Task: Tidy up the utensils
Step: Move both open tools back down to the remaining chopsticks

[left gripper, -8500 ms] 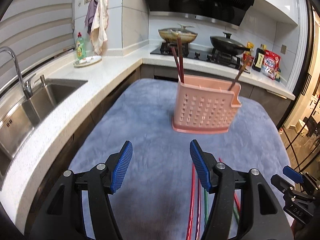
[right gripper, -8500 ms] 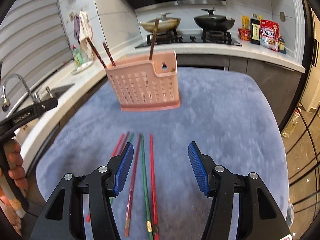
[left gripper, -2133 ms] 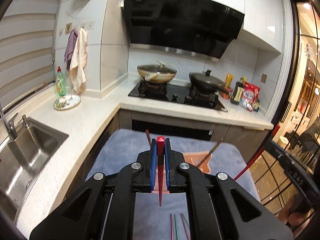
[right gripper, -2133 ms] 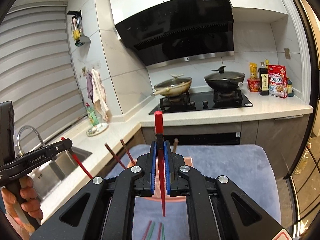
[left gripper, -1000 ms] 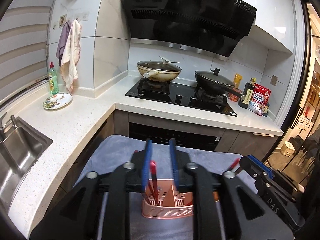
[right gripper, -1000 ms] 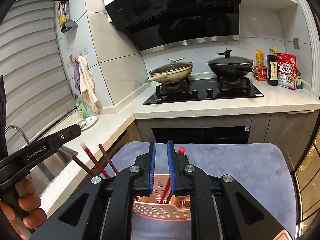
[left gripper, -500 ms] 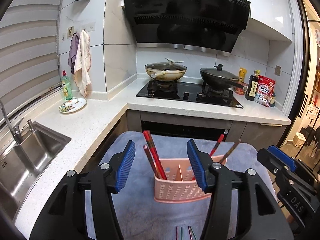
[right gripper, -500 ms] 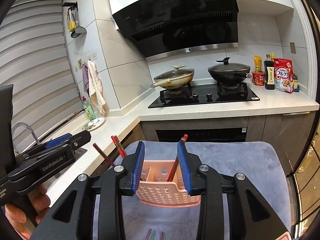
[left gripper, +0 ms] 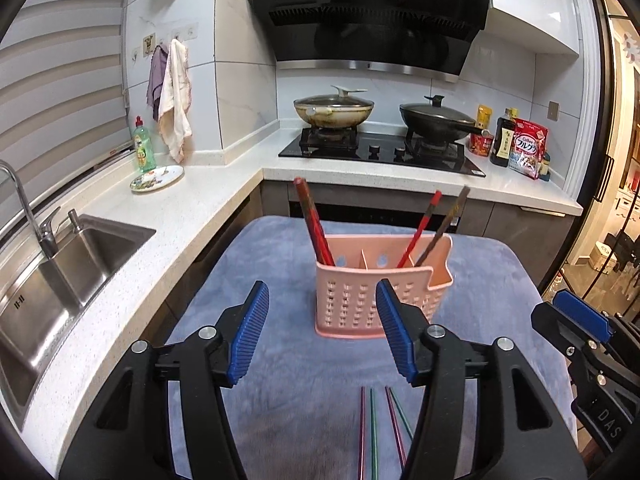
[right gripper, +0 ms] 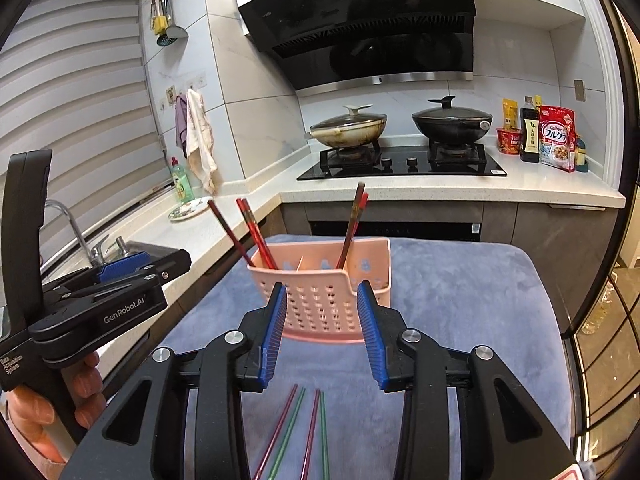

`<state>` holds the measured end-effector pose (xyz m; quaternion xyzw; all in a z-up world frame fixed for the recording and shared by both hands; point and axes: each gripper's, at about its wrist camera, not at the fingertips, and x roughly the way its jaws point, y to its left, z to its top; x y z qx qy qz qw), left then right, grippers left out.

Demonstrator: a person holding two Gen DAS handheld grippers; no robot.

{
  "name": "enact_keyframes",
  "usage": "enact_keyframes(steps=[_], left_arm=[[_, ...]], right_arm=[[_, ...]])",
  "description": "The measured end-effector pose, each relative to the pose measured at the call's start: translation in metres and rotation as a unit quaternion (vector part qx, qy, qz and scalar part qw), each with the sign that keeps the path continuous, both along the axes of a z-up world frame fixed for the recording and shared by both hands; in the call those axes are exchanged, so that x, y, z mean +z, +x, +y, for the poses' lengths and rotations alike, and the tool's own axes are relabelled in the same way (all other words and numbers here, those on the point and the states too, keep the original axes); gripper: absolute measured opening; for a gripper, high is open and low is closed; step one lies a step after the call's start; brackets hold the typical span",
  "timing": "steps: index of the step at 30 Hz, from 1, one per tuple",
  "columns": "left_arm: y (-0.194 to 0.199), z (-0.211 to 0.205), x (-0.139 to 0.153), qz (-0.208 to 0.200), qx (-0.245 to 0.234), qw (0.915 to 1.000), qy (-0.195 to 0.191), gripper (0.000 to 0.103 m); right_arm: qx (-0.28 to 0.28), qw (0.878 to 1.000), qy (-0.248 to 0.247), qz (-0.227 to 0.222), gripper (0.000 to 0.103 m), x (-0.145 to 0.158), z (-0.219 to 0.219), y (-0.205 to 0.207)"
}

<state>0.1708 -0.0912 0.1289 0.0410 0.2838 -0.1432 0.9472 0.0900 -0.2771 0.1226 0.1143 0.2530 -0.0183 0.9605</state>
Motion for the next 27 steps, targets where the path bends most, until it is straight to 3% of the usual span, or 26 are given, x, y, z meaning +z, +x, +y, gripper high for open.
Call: enact_keyframes(steps=[9, 18, 27], left_arm=[[-0.031, 0.020, -0.033, 0.031, 0.005, 0.9994, 0.012, 0.053], [-0.056, 0.035, -0.088, 0.092, 0.007, 0.9955, 0.022, 0.053], [-0.080, 0.043, -0.128, 0.133, 0.000, 0.9905, 0.033, 0.053]], right_arm=[[0.004, 0.999, 0.000, 0.045, 0.036, -0.037, 0.006, -0.035], [0.000, 0.994, -0.011, 0.112, 0.036, -0.097, 0.017, -0.072], [0.008, 0.987, -0.004, 0.159, 0.036, -0.138, 0.025, -0.094]])
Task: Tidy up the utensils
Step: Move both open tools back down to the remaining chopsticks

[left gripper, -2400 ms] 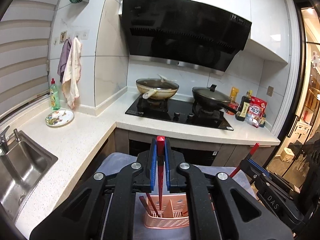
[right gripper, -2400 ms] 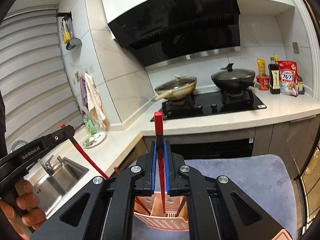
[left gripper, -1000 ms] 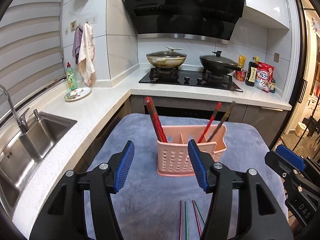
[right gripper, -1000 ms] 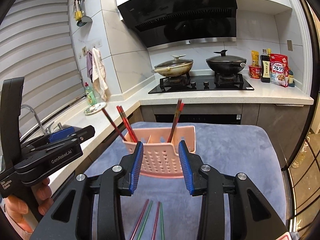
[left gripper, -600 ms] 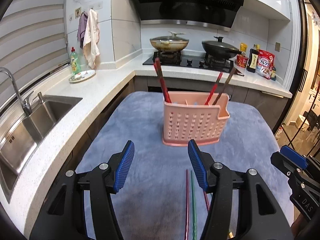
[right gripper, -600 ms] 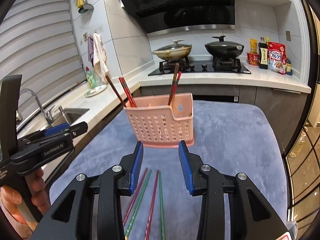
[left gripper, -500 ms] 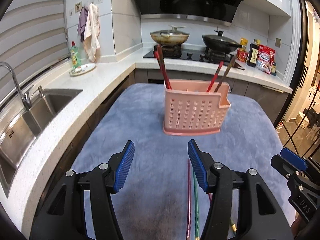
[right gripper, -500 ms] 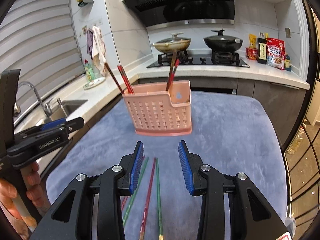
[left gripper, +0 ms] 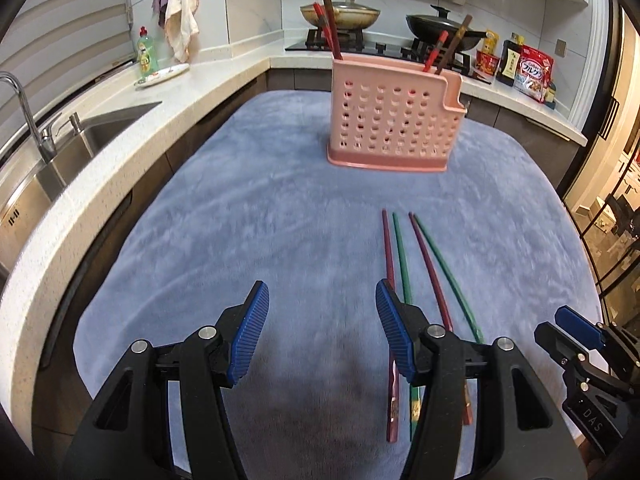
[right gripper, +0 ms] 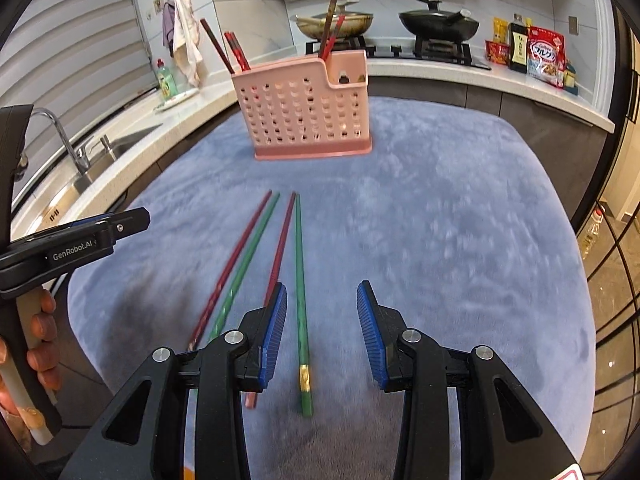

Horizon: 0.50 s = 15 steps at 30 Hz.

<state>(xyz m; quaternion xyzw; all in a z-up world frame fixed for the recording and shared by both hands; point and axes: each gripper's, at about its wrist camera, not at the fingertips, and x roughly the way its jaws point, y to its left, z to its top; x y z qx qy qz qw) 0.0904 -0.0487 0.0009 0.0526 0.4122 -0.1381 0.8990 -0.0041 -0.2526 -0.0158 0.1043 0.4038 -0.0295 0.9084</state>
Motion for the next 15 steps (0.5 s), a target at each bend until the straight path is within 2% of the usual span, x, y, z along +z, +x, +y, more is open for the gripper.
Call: enact_keyframes(steps=[9, 15], left_arm=[[-0.018, 0.002, -0.034, 0.038, -0.008, 0.9992, 0.013, 0.053], [-0.025, 0.003, -0.046, 0.054, -0.015, 0.9983, 0.016, 0.053]], right_arm=[[0.016, 0.999, 0.002, 0.030, 0.036, -0.027, 0.014, -0.009], [0.028, 0.999, -0.003, 0.040, 0.034, -0.038, 0.022, -0.009]])
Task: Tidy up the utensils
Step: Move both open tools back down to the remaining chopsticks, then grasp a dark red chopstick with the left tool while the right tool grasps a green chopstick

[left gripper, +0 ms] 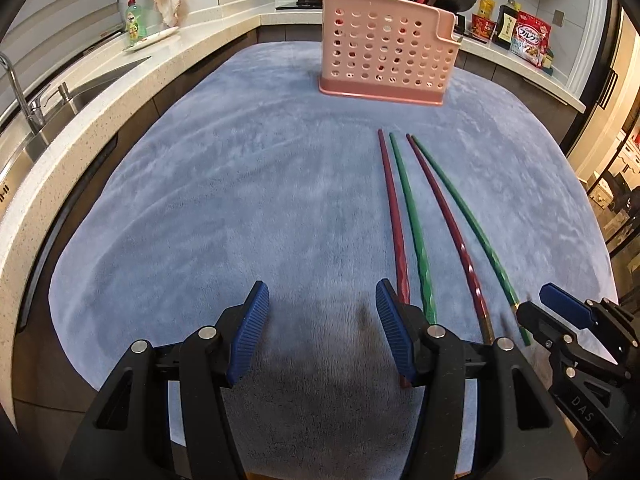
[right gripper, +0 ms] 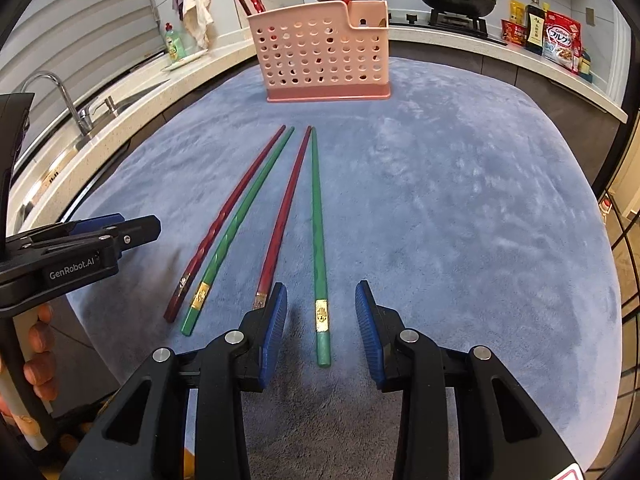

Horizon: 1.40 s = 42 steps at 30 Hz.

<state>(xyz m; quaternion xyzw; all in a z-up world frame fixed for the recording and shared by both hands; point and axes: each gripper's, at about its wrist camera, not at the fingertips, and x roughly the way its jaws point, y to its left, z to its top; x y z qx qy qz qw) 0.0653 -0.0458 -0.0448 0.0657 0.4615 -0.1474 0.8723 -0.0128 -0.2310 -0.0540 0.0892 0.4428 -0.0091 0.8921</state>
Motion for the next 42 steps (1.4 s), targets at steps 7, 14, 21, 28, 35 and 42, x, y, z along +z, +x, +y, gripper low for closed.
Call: enact_keyframes(steps=[7, 14, 21, 28, 35, 42], left_arm=[[-0.006, -0.002, -0.010, 0.014, -0.008, 0.9999, 0.002, 0.061], [-0.013, -0.008, -0.017, 0.022, -0.025, 0.9994, 0.007, 0.062], [-0.019, -0.016, -0.021, 0.024, -0.040, 0.9989, 0.009, 0.062], [-0.021, -0.022, -0.028, 0.030, -0.048, 0.9982, 0.019, 0.061], [-0.021, -0.022, -0.028, 0.030, -0.048, 0.9982, 0.019, 0.045], [-0.017, -0.019, -0.026, 0.038, -0.055, 0.9977, 0.005, 0.009]], right_arm=[[-0.001, 1.000, -0.003, 0.012, 0.022, -0.008, -0.002, 0.002], [-0.001, 1.000, -0.004, 0.020, 0.013, -0.017, -0.003, -0.001], [-0.001, 1.000, -0.002, 0.021, 0.007, -0.016, -0.004, -0.001], [-0.002, 1.000, -0.002, 0.021, 0.007, -0.016, -0.004, 0.000], [-0.002, 1.000, -0.003, 0.021, 0.007, -0.016, -0.003, 0.000], [-0.003, 1.000, 0.004, 0.023, 0.007, -0.017, -0.004, 0.000]])
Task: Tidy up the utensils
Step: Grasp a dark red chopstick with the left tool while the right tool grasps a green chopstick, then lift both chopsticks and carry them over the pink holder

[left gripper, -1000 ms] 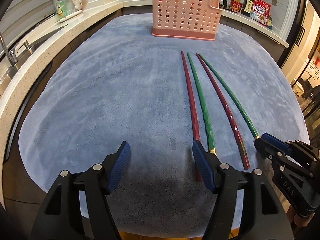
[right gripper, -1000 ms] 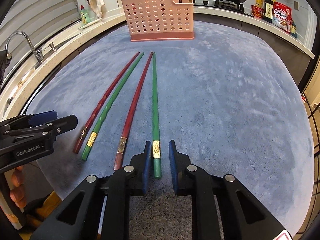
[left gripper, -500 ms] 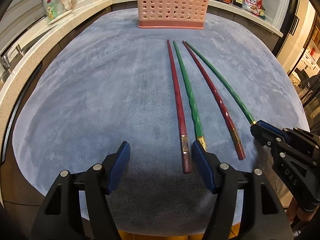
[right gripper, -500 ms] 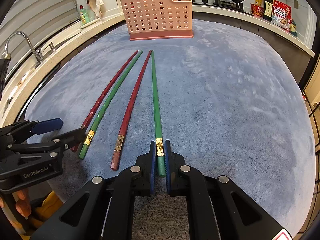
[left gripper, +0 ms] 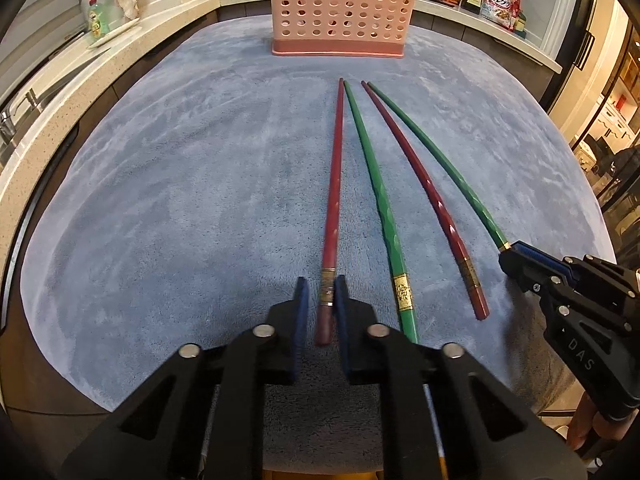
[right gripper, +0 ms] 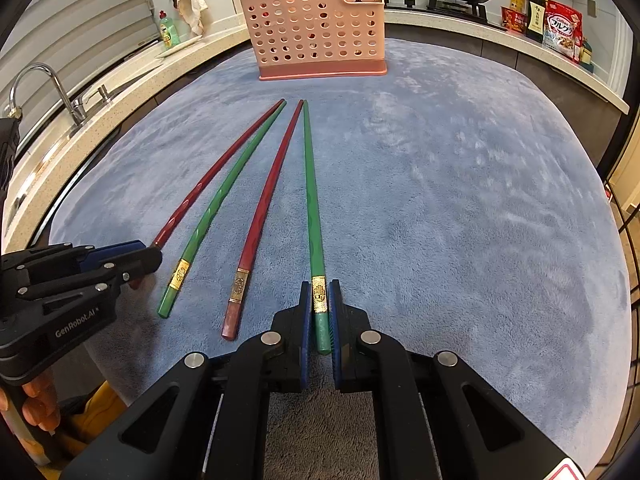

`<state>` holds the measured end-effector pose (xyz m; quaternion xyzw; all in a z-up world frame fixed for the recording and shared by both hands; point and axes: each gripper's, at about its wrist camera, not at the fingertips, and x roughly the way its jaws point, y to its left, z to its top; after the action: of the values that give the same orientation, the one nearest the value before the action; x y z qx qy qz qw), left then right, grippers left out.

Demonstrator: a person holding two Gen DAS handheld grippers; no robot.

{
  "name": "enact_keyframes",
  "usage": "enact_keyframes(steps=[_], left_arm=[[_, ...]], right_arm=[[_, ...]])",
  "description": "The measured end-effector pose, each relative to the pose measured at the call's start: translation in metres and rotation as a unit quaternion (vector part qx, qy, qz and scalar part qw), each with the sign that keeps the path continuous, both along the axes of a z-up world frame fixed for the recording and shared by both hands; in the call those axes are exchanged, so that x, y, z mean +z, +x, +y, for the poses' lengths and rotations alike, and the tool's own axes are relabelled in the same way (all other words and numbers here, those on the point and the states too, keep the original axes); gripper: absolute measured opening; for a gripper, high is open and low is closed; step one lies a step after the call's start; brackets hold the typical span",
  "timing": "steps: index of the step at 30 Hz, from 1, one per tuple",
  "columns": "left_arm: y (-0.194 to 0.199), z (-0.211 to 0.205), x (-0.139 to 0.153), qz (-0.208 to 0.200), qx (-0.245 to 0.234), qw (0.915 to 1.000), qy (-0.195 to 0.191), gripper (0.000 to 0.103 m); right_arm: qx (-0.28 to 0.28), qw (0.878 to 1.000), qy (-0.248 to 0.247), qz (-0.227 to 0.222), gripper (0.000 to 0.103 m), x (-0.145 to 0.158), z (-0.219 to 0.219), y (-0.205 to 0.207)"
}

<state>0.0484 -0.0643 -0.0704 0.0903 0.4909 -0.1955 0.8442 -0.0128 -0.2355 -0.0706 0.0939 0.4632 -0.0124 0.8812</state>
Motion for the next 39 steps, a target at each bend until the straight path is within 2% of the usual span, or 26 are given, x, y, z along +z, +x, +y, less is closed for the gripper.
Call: enact_keyframes(steps=[4, 15, 30, 39], left_arm=[[0.004, 0.006, 0.004, 0.016, 0.005, 0.9997, -0.020, 0.008], [0.012, 0.016, 0.033, -0.002, 0.018, 0.9986, -0.050, 0.007], [0.053, 0.025, 0.124, -0.079, 0.037, 0.9895, -0.115, 0.007], [0.085, 0.018, 0.162, -0.115, 0.043, 0.9843, -0.126, 0.007]], right_arm=[[-0.004, 1.000, 0.010, 0.000, 0.007, 0.004, -0.003, -0.001], [-0.024, 0.999, 0.021, -0.040, 0.007, 0.045, -0.018, 0.001], [-0.039, 0.989, 0.016, -0.141, 0.007, 0.131, -0.042, 0.032], [-0.050, 0.981, 0.020, -0.187, 0.007, 0.167, -0.059, 0.064]])
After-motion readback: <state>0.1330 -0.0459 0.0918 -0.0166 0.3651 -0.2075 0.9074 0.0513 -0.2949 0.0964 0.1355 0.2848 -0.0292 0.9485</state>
